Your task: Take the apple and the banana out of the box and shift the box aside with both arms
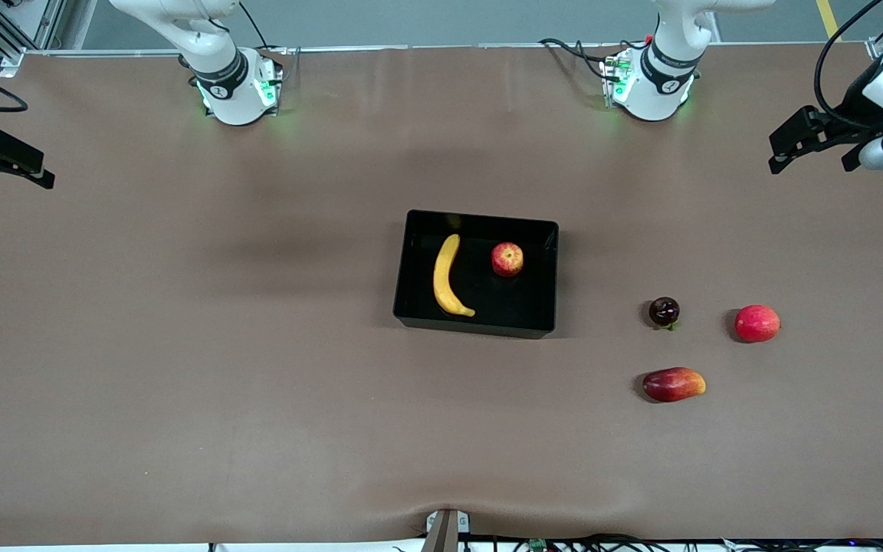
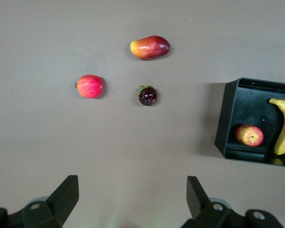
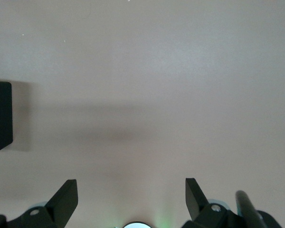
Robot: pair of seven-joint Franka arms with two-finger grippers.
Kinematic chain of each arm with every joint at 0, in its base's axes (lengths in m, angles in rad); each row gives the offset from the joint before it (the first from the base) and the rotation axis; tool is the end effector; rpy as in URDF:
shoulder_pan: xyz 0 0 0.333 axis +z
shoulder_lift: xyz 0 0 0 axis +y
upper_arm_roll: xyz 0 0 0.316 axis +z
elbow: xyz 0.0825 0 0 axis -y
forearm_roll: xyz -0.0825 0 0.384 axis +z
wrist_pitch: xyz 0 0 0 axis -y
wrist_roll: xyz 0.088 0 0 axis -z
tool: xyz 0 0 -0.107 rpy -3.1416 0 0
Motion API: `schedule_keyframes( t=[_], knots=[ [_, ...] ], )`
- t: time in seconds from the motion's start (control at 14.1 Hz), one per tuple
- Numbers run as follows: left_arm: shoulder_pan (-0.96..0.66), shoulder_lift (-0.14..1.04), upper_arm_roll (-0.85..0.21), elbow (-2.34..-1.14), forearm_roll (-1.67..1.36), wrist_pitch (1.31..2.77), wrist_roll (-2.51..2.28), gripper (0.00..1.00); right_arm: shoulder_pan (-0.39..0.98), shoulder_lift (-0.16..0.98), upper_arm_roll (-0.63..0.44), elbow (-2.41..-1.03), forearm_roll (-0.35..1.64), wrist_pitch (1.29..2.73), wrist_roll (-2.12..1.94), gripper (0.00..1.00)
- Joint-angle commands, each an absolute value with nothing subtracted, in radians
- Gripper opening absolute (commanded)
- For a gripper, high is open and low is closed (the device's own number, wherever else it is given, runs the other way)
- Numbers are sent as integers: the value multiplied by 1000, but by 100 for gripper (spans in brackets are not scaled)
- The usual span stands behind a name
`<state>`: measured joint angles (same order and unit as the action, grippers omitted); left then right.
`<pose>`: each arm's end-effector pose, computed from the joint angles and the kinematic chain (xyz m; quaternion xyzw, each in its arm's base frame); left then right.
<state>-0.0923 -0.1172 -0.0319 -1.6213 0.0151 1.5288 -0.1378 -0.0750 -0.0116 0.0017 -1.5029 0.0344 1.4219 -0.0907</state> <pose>0.5094 -0.0630 0.6596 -0.9999 -0.0073 -0.0134 0.0077 0.5343 -0.0351 0.6499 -0.9992 -0.0107 0.0332 0.0199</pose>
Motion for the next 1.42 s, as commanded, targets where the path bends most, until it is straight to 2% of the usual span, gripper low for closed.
schedule_keyframes(
  t=[0.0, 0.64, 0.99, 1.35],
  knots=[
    [-87, -106, -35, -1594, 14, 1506, -140, 100, -91, -11, 14, -1499, 25, 1414, -98, 100],
    [-90, -92, -37, -1604, 29, 1508, -150, 100, -91, -11, 14, -1499, 25, 1413, -98, 100],
    [-98, -89, -96, -1732, 28, 1624, -156, 100, -89, -11, 14, -1499, 25, 1414, -98, 100],
    [-98, -66, -207, -1845, 25, 1747, -334, 100, -92, -6, 14, -1496, 25, 1414, -98, 100]
  ],
)
